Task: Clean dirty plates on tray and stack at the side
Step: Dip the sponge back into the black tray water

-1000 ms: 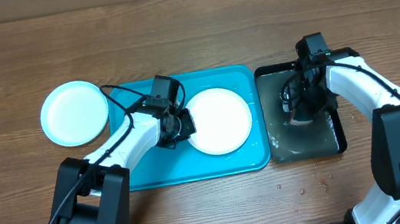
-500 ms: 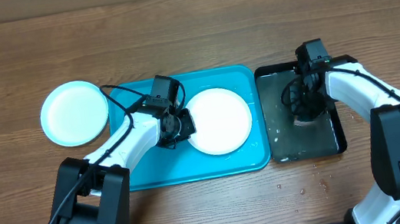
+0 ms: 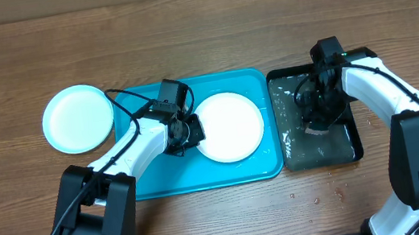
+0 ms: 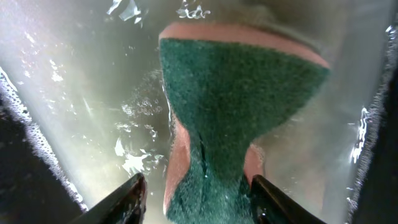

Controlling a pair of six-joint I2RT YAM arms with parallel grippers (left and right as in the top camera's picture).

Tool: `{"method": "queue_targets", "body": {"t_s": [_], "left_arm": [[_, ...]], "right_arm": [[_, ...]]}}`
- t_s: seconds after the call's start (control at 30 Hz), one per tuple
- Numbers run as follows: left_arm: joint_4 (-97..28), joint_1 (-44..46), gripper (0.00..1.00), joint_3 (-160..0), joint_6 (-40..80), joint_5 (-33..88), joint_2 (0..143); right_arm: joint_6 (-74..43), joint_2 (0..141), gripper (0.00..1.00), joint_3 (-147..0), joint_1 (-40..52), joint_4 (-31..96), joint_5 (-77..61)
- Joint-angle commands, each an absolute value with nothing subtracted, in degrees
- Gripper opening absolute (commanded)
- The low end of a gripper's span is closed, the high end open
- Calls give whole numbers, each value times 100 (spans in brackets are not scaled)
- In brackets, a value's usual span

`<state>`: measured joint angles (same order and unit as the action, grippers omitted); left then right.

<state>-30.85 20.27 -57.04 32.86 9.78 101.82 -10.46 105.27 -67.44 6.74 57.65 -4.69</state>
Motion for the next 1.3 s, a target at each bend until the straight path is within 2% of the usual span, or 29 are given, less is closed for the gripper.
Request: {"method": "queue_targets", "body": {"t_s": [0.0, 0.03, 0.07, 0.17, 0.2, 0.23, 0.27, 0.33, 0.43, 0.53, 0.8, 0.9, 0.97, 1.1, 1.27], "left_arm": [[-3098, 2069, 9, -5712, 3216, 880, 10269], [-3098, 2069, 9, -5712, 3216, 878, 10269], [-3100, 2069, 9, -5712, 3214, 878, 10269], [-3098, 2069, 9, -5712, 3214, 875, 10269], [-3100, 2071, 9, -5712, 3214, 878, 10269], [-3100, 2071, 10, -5712, 3214, 875, 10269], [-3100, 2069, 11, -5712, 3214, 869, 10269], [-3098, 2069, 14, -5712, 3214, 847, 10269], [-3100, 2069, 15, -5712, 3214, 849, 10269], [-3103, 2071, 15, -5712, 3214, 854, 10269], [-3076, 2069, 14, -5712, 3216, 856, 10269], [-3063, 2069, 14, -5712, 3216, 856, 10269], [-3063, 2069, 14, -5712, 3214, 856, 10269], [-3059, 2071, 14, -5712, 3216, 856, 10269], [-3015, 2069, 14, -5712, 3214, 854, 10269]], "right_arm": [[-1068, 10460, 58, -6479, 679, 5660, -519], [-1068, 10460, 46, -6405, 679, 5588, -521], [-1066, 10460, 4, -6311, 679, 5498, -504], [-1039, 10460, 4, -6222, 661, 5384, -451], [-1033, 10457, 19, -6265, 657, 5393, -423], [-1024, 10457, 53, -6361, 657, 5452, -401], [-1024, 10457, 62, -6469, 652, 5522, -395], [-1024, 10457, 67, -6746, 652, 5684, -395], [-1024, 10457, 67, -6993, 652, 5743, -392], [-1028, 10460, 66, -7017, 652, 5714, -322], [-1028, 10460, 54, -6674, 652, 5441, -244], [-1028, 10460, 46, -6556, 652, 5297, -244], [-1028, 10460, 36, -6547, 652, 5297, -246], [-1026, 10460, 5, -6547, 652, 5299, -246], [-1024, 10457, 4, -6718, 652, 5363, -246]]}}
